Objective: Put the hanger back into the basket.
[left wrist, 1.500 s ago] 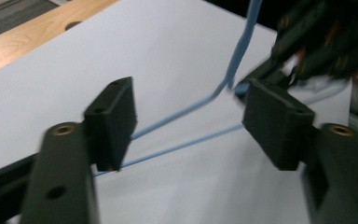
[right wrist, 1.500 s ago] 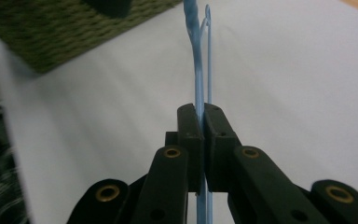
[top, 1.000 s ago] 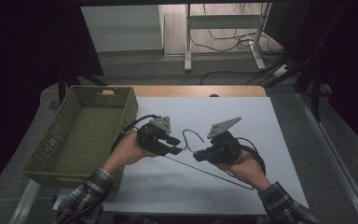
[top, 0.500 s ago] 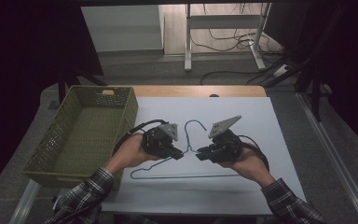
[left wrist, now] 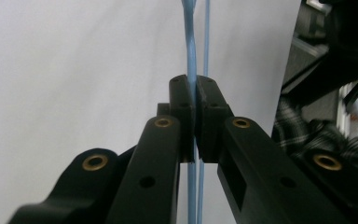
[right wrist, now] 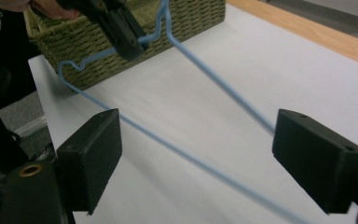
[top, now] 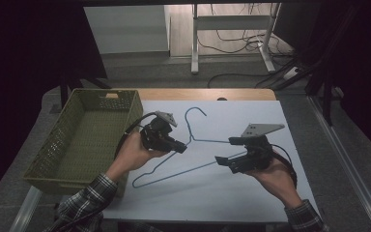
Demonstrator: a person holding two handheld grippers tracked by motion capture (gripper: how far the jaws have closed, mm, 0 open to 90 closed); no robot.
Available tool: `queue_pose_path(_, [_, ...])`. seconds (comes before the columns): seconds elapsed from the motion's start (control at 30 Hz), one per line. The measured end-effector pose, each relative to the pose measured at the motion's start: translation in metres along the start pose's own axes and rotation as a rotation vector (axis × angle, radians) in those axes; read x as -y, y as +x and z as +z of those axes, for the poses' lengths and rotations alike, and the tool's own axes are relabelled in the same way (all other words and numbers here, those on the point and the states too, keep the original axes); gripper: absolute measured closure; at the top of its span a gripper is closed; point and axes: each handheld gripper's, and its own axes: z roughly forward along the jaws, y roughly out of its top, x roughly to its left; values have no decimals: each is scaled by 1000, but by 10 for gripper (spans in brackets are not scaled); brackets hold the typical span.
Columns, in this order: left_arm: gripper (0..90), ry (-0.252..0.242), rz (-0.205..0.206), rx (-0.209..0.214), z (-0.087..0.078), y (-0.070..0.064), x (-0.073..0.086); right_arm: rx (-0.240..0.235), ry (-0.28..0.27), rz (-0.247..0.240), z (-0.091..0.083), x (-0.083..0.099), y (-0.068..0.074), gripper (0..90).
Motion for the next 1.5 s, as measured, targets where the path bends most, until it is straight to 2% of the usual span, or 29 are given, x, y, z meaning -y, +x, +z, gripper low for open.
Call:
queue_pose_path(0.03, [875, -17, -33, 1, -7, 5, 0, 14, -20, 20, -7, 4, -2, 119])
queue_pose_path(0.07, [875, -17, -33, 1, -7, 5, 0, 14, -20, 20, -7, 4, -2, 119])
queue_pose_path(0.1, [875, -36, -70, -1, -15, 9, 1, 18, -34, 39, -13, 9, -3, 111])
queue_pose_path(0.13, [875, -36, -70, -1, -15, 9, 1, 18, -34, 39, -13, 9, -3, 111])
queue_pose_path(0.17, [875, -48, -87, -2, -20, 11, 1, 20, -39, 45, -16, 12, -4, 107])
queue_pose_path(0.23, [875, -63, -120, -31, -34, 16, 0, 30, -50, 69, -21, 19, -7, 99])
queue_pose_path(0.27, [875, -63, -120, -31, -34, 16, 0, 30, -50, 69, -21, 19, -7, 99])
queue_pose_path(0.33, [875, -66, -140, -80, -50, 19, -2, 27, -61, 100, -26, 26, -11, 84])
queue_pose_path(0.37, [875, -66, -140, -80, -50, 19, -2, 27, -61, 100, -26, 26, -11, 84])
queue_pose_path(0.43, [875, -76, -150, -130, -70, 23, -3, 37, -68, 122, -28, 32, -14, 76])
queue_pose_path(0.5, [875, -80, -157, -146, -77, 24, -3, 41, -67, 127, -28, 33, -14, 74])
queue_pose_path(0.63, [876, -93, -183, -226, -107, 33, 7, 44, -52, 146, -27, 43, -16, 73])
queue_pose_path(0.67, [876, -93, -183, -226, -107, 33, 7, 44, -52, 146, -27, 43, -16, 73])
queue_pose_path(0.7, [876, -101, -198, -253, -118, 37, 14, 48, -43, 152, -27, 47, -17, 73])
queue_pose_path(0.77, [877, -105, -204, -266, -123, 39, 18, 49, -36, 163, -26, 50, -18, 73])
queue_pose_path(0.93, [877, -103, -250, -343, -147, 50, 40, 51, -39, 183, -27, 57, -21, 74])
queue_pose_path(1.0, [877, -109, -278, -389, -160, 57, 55, 63, -40, 191, -28, 62, -23, 71])
queue_pose_path(1.03, [877, -109, -278, -389, -160, 57, 55, 69, -39, 187, -28, 64, -24, 67])
queue_pose_path(1.07, [877, -109, -284, -398, -165, 59, 60, 76, -38, 183, -28, 66, -24, 58])
queue_pose_path(1.1, [877, -115, -309, -422, -174, 63, 71, 81, -37, 184, -28, 68, -25, 52])
queue_pose_path(1.13, [877, -115, -309, -422, -174, 63, 71, 81, -37, 184, -28, 68, -25, 52])
queue_pose_path(1.17, [877, -116, -324, -447, -181, 67, 82, 83, -34, 192, -28, 72, -26, 43])
queue_pose_path(1.2, [877, -116, -324, -447, -181, 67, 82, 83, -34, 192, -28, 72, -26, 43])
queue_pose_path(1.23, [877, -111, -344, -472, -187, 71, 94, 90, -27, 194, -27, 75, -28, 39])
queue_pose_path(1.27, [877, -111, -344, -472, -187, 71, 94, 90, -27, 194, -27, 75, -28, 39])
queue_pose_path(1.33, [877, -104, -367, -495, -195, 77, 110, 98, -16, 197, -26, 79, -29, 37])
queue_pose_path(1.37, [877, -104, -367, -495, -195, 77, 110, 98, -16, 197, -26, 79, -29, 37])
queue_pose_path(1.43, [877, -104, -387, -513, -201, 83, 125, 100, -12, 204, -25, 82, -29, 37])
queue_pose_path(1.5, [877, -104, -395, -519, -203, 85, 130, 100, -10, 203, -25, 82, -29, 37])
